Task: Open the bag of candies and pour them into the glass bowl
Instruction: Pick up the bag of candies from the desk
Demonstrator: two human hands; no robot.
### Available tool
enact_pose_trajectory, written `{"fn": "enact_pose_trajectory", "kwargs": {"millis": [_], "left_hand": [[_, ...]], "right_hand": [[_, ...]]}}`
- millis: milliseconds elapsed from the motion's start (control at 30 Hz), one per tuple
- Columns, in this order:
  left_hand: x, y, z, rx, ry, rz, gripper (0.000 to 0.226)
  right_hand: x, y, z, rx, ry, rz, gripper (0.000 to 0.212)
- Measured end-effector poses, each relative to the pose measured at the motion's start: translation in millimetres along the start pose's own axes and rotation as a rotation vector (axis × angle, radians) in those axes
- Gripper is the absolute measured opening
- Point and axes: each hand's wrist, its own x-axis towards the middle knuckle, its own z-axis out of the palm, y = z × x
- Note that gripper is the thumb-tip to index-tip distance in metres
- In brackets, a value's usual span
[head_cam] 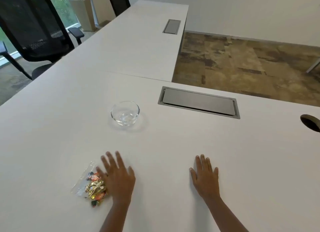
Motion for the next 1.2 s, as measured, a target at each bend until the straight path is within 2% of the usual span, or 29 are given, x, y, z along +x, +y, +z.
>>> {"fn": "enact_pose_trajectory", "kwargs": {"millis": [133, 200, 267, 333, 433, 467, 533, 567, 633, 700, 767, 867, 967, 1033, 1100, 1200], "left_hand": [[-2.4, -22.6, -4.8, -0.133, -0.023, -0.254, 0.070], [-2.7, -28.2, -4.2, -0.180, -0.092, -0.390, 0.081], [-1.6, -29.8, -7.5, -0.234, -0.166, -0.517, 0.077], [0.3, -31.3, -11.9, -0.278, -0.161, -0.559, 0.070], [0.0, -33.5, -16.5, -0.313, -0.114, -0.527, 0.064], [0.6, -34.7, -17.6, -0.337, -0.096, -0.516, 0.062], [3.5, -35.7, -20.0, -0.413, -0.059, -0.491, 0.057], [4.8, -35.0, -21.5, -0.475, -0.051, -0.467, 0.053], [6.7, -30.0, -25.9, -0.675, -0.064, -0.419, 0.043], [7.6, -18.8, -33.3, -0.987, -0.173, -0.386, 0.031], [8.8, -3.9, -40.1, -1.357, -0.357, -0.399, 0.025], [9.1, 20.6, -46.5, -1.837, -0.695, -0.483, 0.034], [4.4, 41.2, -45.5, -1.948, -0.934, -0.530, 0.040], [3.3, 50.4, -41.1, -1.941, -1.031, -0.559, 0.054], [2.7, 56.3, -37.4, -1.937, -1.082, -0.573, 0.065], [2.7, 62.8, -34.6, -1.900, -1.117, -0.532, 0.066]], "right_hand": [[-1.9, 2.1, -1.1, 0.009, -0.011, 0.032, 0.095], [-0.1, 2.2, 0.4, -0.022, 0.010, 0.035, 0.097], [-0.3, 2.2, 0.6, -0.026, 0.013, 0.045, 0.095], [-1.1, 3.5, -1.0, -0.039, 0.018, 0.053, 0.097], [1.0, 2.1, -3.6, -0.067, -0.002, 0.042, 0.106], [2.2, 4.3, 0.1, -0.091, -0.028, 0.038, 0.101], [2.8, 4.6, 2.1, -0.030, -0.086, 0.062, 0.064], [3.3, 4.7, 2.4, 0.030, -0.083, 0.065, 0.052], [2.8, -0.3, 0.2, 0.161, -0.047, 0.040, 0.047], [2.7, -8.8, -4.2, 0.352, -0.013, -0.003, 0.043], [2.9, -20.5, -11.4, 0.536, 0.010, -0.043, 0.038], [5.5, -41.8, -28.9, 0.757, -0.036, -0.063, 0.029], [13.5, -58.1, -47.1, 0.976, -0.206, -0.005, 0.028], [18.7, -61.5, -57.8, 1.079, -0.312, 0.026, 0.028], [22.2, -58.9, -65.6, 1.070, -0.338, 0.023, 0.026], [26.8, -49.0, -73.2, 1.163, -0.379, 0.097, 0.022]]}}
